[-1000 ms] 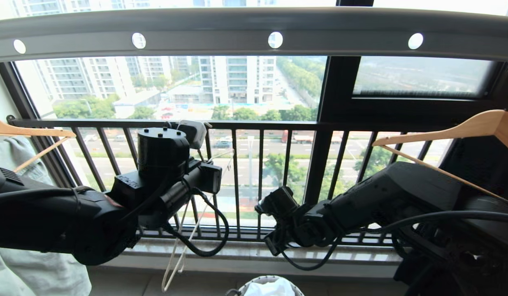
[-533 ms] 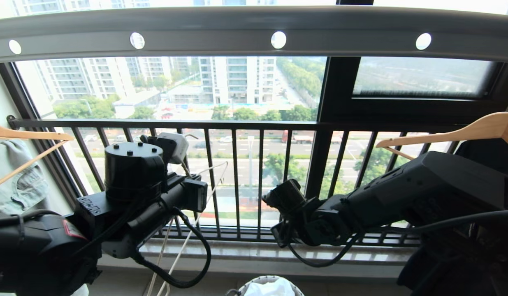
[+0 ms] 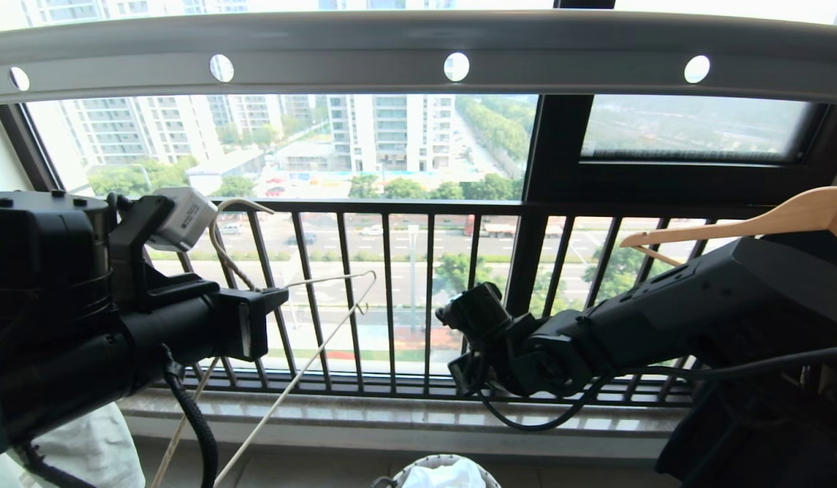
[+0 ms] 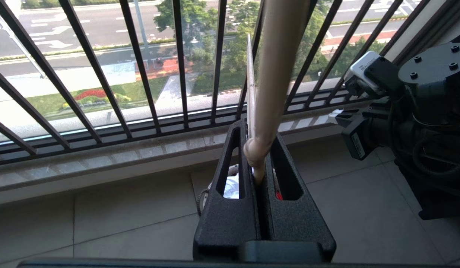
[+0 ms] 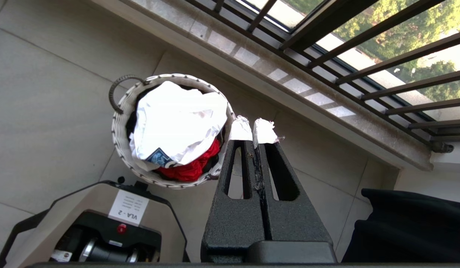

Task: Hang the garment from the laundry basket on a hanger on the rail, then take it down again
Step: Hang the clothes rack on the clothesline

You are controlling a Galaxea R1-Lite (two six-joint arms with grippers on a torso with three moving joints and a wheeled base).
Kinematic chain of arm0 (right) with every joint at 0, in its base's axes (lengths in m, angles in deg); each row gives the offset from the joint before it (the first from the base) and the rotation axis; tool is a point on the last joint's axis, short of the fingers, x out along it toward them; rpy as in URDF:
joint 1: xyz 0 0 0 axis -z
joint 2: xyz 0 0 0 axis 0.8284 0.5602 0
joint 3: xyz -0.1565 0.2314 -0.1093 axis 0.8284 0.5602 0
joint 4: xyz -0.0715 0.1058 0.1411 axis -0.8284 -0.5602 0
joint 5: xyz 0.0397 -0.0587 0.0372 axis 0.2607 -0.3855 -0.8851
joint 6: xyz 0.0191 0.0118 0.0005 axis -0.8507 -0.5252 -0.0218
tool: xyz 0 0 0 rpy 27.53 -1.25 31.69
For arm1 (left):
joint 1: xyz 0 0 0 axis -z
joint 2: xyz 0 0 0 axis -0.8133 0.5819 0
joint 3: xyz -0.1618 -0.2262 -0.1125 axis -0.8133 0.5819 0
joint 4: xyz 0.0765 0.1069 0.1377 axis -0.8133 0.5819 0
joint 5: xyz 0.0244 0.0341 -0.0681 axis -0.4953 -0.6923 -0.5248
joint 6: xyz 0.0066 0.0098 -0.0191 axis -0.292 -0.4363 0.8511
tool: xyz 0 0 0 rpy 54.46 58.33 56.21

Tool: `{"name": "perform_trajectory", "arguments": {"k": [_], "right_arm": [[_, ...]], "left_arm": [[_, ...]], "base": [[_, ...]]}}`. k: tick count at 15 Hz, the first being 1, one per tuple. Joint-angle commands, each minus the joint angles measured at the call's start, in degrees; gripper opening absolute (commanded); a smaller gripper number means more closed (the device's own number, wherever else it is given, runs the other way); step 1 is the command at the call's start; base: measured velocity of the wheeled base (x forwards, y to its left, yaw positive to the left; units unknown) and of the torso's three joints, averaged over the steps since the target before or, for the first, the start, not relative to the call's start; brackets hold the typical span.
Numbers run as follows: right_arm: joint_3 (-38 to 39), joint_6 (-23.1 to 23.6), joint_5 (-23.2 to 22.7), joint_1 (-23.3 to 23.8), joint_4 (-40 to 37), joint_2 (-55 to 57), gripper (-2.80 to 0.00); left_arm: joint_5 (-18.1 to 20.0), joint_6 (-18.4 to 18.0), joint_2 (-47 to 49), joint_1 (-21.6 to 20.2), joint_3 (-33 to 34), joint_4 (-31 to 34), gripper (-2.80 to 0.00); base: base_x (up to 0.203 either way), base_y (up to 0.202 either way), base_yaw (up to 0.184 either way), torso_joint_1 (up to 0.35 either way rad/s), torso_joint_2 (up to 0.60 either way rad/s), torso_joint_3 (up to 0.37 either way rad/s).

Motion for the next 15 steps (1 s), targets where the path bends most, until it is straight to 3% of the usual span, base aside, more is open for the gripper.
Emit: {"name": "perform_trajectory", "arguments": {"k": [1, 6, 10, 15], "right_arm": [[0.0, 0.0, 0.1, -0.1, 0.1, 0.7, -2.8], [0.0, 0.0, 0.0, -0.3, 0.1, 1.4, -2.8], [0.0, 0.1, 0.0, -0.3, 0.1, 1.3, -2.8], [0.0, 0.0, 0.0, -0.3, 0.1, 0.4, -2.8]], "left_arm": [[7.4, 0.5, -5.7, -3.9, -5.2, 8.9, -2.8], [7.6, -0.1, -5.9, -4.6, -11.7, 13.8, -2.8], [2.7, -2.9, -4.1, -4.6, -15.8, 13.8, -2.8], [1.1, -5.3, 0.7, -6.6, -21.9, 13.8, -2.8]], "base": [[0.0, 0.0, 0.0, 0.0, 0.0, 0.0], [0.0, 0.0, 0.0, 0.0, 0.0, 0.0], [0.0, 0.0, 0.0, 0.0, 0.0, 0.0], [0.0, 0.0, 0.0, 0.0, 0.0, 0.0]]}}
